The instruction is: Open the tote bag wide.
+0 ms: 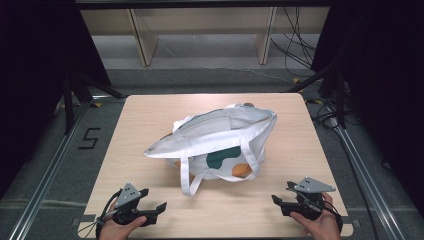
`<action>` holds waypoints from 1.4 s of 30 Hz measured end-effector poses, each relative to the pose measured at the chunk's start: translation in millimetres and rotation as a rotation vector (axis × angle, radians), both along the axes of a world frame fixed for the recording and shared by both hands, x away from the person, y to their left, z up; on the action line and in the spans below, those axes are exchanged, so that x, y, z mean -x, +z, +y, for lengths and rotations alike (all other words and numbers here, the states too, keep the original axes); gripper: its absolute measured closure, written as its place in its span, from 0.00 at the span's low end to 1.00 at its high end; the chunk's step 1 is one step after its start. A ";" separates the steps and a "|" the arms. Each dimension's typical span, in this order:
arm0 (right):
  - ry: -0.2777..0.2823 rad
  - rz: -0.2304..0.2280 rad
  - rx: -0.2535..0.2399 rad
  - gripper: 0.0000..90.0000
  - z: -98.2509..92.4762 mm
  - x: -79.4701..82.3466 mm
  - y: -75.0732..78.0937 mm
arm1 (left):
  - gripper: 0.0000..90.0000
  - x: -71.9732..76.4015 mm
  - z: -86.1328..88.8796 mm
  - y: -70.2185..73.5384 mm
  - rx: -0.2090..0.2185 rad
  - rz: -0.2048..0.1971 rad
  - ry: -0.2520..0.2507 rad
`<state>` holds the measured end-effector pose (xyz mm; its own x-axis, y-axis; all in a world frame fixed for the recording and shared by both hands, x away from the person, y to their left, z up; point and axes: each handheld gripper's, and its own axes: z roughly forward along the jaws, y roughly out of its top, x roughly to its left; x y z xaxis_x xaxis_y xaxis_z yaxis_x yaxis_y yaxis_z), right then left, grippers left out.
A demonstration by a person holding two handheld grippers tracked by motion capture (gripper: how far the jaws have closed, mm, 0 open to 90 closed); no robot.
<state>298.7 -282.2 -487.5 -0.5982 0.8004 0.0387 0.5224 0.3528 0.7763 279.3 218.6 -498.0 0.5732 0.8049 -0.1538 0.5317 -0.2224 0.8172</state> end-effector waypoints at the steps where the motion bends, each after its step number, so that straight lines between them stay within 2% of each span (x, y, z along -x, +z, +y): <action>1: 0.003 -0.001 0.001 0.28 -0.1 -0.2 -0.1 | 0.18 -0.4 0.3 0.1 -0.010 -0.004 -0.004; 4: 0.010 -0.006 0.005 0.28 -0.8 -0.9 -0.4 | 0.18 0.2 -0.6 -0.2 -0.001 0.012 0.000; 6: 0.004 -0.007 0.006 0.28 -0.8 -0.6 -0.1 | 0.18 0.1 -0.6 -0.3 0.001 0.010 0.000; 7: 0.000 -0.003 0.005 0.27 -0.5 -0.3 -0.1 | 0.18 -0.1 0.8 0.3 -0.018 0.005 -0.001; 8: 0.003 -0.009 0.006 0.26 -0.5 -0.6 -0.3 | 0.17 -0.4 0.1 0.1 0.002 -0.001 -0.008; 11: 0.003 0.000 0.003 0.25 0.0 -0.5 -0.6 | 0.17 -0.6 1.4 0.6 -0.012 -0.004 -0.010; 14: -0.007 -0.019 0.021 0.23 -0.5 -0.5 -0.2 | 0.17 -0.3 0.3 0.5 0.001 -0.004 -0.007; 15: -0.018 0.012 -0.001 0.22 1.3 1.1 -0.4 | 0.17 1.1 -0.9 1.0 0.004 0.005 0.010; 18: -0.024 0.012 -0.008 0.22 1.9 0.9 0.0 | 0.17 0.7 -0.1 1.4 -0.001 -0.008 -0.004; 19: -0.008 -0.011 0.001 0.22 0.4 -0.4 0.4 | 0.17 1.1 -0.6 1.2 0.011 -0.002 0.004; 20: 0.008 -0.014 -0.001 0.22 -0.1 -1.7 0.3 | 0.17 1.0 -0.7 1.6 0.012 -0.001 0.009; 22: -0.003 -0.012 0.000 0.23 0.4 -0.4 2.2 | 0.18 1.0 -0.7 1.6 0.012 -0.001 0.009; 23: -0.003 -0.012 0.000 0.23 0.4 -0.4 2.2 | 0.18 1.0 -0.4 1.8 0.007 -0.002 0.005; 24: -0.011 -0.001 -0.011 0.24 1.9 1.1 2.9 | 0.23 1.7 -0.1 2.1 -0.002 -0.008 -0.001; 25: 0.006 -0.040 -0.001 0.27 0.5 -0.8 4.3 | 0.25 0.8 0.7 2.5 -0.019 -0.018 -0.018; 27: 0.002 -0.023 -0.006 0.28 1.3 0.0 4.8 | 0.26 1.5 0.2 3.2 -0.024 -0.011 -0.013; 28: -0.002 -0.012 -0.013 0.31 2.5 1.0 5.5 | 0.31 1.8 -0.1 3.3 -0.015 -0.007 -0.005; 29: 0.020 -0.033 -0.002 0.35 1.5 -0.9 7.2 | 0.38 2.1 0.1 4.4 -0.018 -0.011 0.001; 30: 0.020 -0.033 -0.002 0.35 1.5 -0.9 7.2 | 0.38 1.3 1.0 4.7 -0.016 -0.025 -0.009; 31: -0.005 -0.010 -0.012 0.38 3.2 1.9 9.3 | 0.45 2.8 1.3 6.3 -0.015 -0.019 0.004; 32: 0.014 -0.033 -0.020 0.46 3.1 1.2 12.9 | 0.56 1.9 2.5 6.5 -0.011 -0.025 -0.017; 33: 0.014 -0.033 -0.020 0.46 3.1 1.2 12.9 | 0.56 2.6 2.2 7.7 -0.009 -0.027 -0.022; 34: 0.023 -0.034 -0.026 0.55 3.9 1.5 19.1 | 0.72 3.0 1.7 11.1 -0.008 -0.055 -0.044; 35: 0.030 -0.047 -0.027 0.60 4.0 0.3 21.8 | 0.79 2.4 2.0 13.6 -0.020 -0.068 -0.062; 36: 0.030 -0.047 -0.027 0.60 4.0 0.3 21.8 | 0.85 2.4 2.0 13.6 -0.020 -0.068 -0.062; 37: 0.040 -0.070 -0.028 0.66 3.6 -1.6 23.8 | 0.85 2.0 -0.3 16.5 0.001 -0.076 -0.062; 38: 0.047 -0.081 -0.032 0.76 4.0 -1.7 28.7 | 0.93 0.8 0.0 21.1 -0.013 -0.090 -0.076; 39: 0.076 -0.122 -0.020 0.81 3.6 -4.1 33.6 | 0.95 0.2 -1.0 23.8 -0.017 -0.093 -0.075; 40: 0.075 -0.138 -0.028 0.87 4.3 -4.2 36.8 | 0.98 -2.4 -2.1 26.4 -0.004 -0.106 -0.088; 41: 0.083 -0.146 -0.038 0.91 5.4 -5.5 41.0 | 0.99 -4.2 -1.9 30.5 -0.019 -0.110 -0.093; 42: 0.107 -0.147 -0.029 0.96 5.2 -8.2 46.4 | 0.99 -7.2 -3.9 33.4 0.000 -0.113 -0.099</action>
